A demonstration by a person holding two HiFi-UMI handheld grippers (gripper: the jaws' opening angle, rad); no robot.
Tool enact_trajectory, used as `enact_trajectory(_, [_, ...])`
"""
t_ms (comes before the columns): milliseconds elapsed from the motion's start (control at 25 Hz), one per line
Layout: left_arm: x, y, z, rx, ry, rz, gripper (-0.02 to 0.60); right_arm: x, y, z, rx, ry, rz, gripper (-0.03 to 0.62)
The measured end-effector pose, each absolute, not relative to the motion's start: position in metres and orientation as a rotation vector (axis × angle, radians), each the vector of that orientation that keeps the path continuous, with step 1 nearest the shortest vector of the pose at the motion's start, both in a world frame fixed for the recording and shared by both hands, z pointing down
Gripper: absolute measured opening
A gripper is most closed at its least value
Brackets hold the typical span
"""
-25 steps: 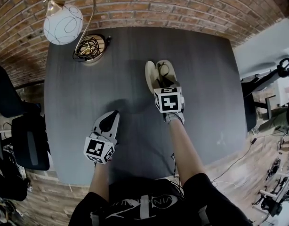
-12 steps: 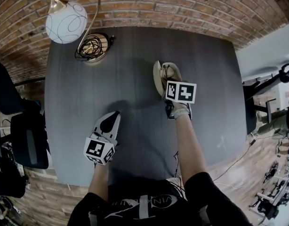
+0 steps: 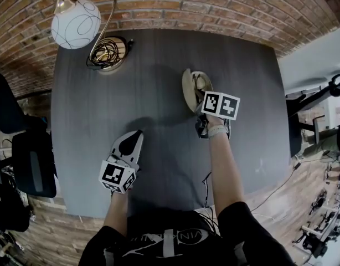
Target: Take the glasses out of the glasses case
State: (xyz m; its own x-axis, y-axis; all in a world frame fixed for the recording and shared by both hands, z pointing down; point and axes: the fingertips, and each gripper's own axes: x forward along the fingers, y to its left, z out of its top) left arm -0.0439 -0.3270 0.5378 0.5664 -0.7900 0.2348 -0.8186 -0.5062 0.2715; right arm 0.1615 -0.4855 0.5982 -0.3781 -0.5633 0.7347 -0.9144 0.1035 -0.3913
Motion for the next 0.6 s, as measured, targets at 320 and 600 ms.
enact_trajectory(320, [-0.043,-0.321,0.534,2.456,-1.323,0.127,0.018,0.165,-0.483,0.589,1.509,-2.048,1.140,0.037])
enact_trajectory(600, [-0.044,-0.313,0.528,2.458,-1.341,0.130,0.018,0.156,-0.478,0.568,1.499,-2.151,1.112,0.035])
